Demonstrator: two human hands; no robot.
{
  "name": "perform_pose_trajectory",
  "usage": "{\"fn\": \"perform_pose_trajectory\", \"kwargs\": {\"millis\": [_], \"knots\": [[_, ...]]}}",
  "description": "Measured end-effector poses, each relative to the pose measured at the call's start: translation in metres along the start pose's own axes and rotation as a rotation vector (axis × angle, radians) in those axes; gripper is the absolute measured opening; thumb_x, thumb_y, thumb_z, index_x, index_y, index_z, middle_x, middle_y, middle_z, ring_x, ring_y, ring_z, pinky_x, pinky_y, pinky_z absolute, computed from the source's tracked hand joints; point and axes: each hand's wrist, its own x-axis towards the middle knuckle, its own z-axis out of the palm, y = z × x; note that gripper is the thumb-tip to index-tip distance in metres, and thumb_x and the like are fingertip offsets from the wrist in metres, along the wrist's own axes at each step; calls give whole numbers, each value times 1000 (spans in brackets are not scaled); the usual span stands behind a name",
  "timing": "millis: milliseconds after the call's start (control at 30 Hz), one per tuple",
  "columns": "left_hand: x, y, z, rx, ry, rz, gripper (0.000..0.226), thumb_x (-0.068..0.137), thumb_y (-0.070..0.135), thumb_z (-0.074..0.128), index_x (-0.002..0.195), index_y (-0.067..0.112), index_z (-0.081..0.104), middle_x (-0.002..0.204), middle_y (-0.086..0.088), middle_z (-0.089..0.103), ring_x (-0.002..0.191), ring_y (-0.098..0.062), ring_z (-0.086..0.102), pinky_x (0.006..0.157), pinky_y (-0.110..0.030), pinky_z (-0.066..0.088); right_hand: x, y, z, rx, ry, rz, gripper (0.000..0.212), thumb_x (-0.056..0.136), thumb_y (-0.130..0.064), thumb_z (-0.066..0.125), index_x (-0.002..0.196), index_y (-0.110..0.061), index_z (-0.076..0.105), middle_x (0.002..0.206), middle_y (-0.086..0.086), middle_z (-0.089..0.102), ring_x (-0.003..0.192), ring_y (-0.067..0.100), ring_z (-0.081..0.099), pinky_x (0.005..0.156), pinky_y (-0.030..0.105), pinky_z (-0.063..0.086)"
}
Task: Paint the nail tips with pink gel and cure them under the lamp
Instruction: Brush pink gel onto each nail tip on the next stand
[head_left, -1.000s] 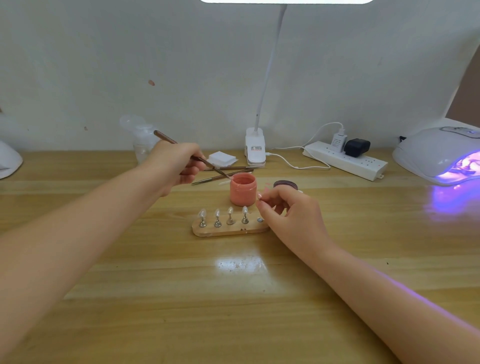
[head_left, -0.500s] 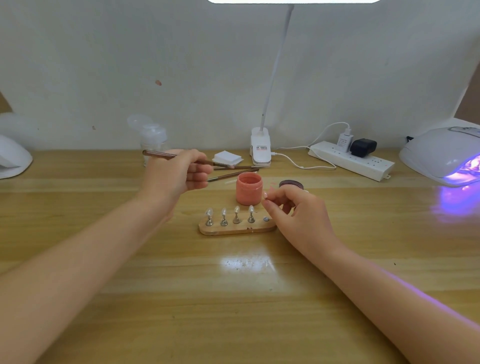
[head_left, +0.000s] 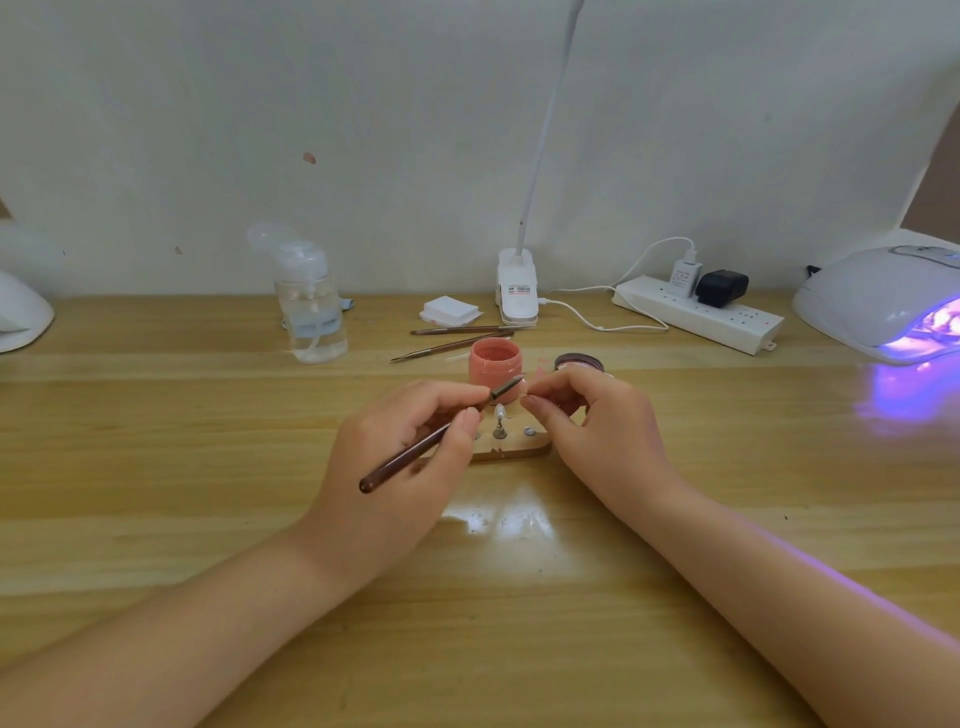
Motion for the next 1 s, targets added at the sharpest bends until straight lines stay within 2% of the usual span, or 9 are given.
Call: {"fn": "perform_pose_trajectory", "kwargs": {"millis": [133,267,400,467,600,700,800,900,1000], "knots": [[-1,-2,1,16,-18,-20,17,88,26,57,100,28,70,84,9,71,81,-8,67,71,-31,54,-1,0,0,14,-1,-9,4,83,-10,73,85,-14,73,71,-20,62,73,-6,57,65,4,37],[-2,-3,-1,-51,-30,-43,25,85,34,50,91,20,69,78,7,70,73,-12,67,64,-36,54,0,0,0,12,-4,-14,5,83,-10,73,85,-14,73,70,-20,61,73,-7,57,66,5,38],[0,-4,1,-113,28,-87,12,90,26,57,96,24,67,84,13,72,77,-4,68,68,-24,56,0,0,0,11,-2,-11,4,83,-12,74,85,-15,73,70,-19,62,72,-7,56,65,5,37],[0,-4,3,-105,27,-95,15,89,21,56,97,26,67,85,13,72,77,-3,67,68,-20,55,0,0,0,12,-1,-16,4,83,-12,74,85,-15,74,71,-20,62,72,-7,56,66,5,37],[-1,-6,1,-96,-8,-84,14,89,23,55,91,19,69,82,9,72,81,-9,70,69,-33,57,0,0,0,33,2,-16,4,83,-12,73,85,-15,74,70,-21,61,72,-8,57,65,4,37],[-1,-6,1,-123,23,-71,17,90,30,52,93,22,67,86,8,71,80,-8,68,69,-28,56,-1,0,0,61,2,-11,4,83,-11,73,84,-15,74,70,-19,63,70,-7,57,65,6,37],[0,-7,3,-134,42,-101,14,91,23,55,96,26,67,86,10,72,79,-6,67,68,-20,53,-1,1,1,91,-2,0,5,83,-11,73,85,-15,74,69,-17,63,69,-6,57,64,7,38],[-1,-8,3,-135,12,-105,13,90,25,55,92,23,68,84,11,72,81,-8,69,69,-24,55,-1,1,1,95,2,10,5,83,-11,73,84,-16,73,68,-16,63,68,-6,56,62,7,37],[-1,-7,1,-169,27,-68,17,89,31,50,91,25,66,84,8,71,79,-8,68,68,-21,53,-1,2,1,97,7,17,6,83,-12,73,83,-18,73,68,-16,63,68,-6,56,62,8,38]]}}
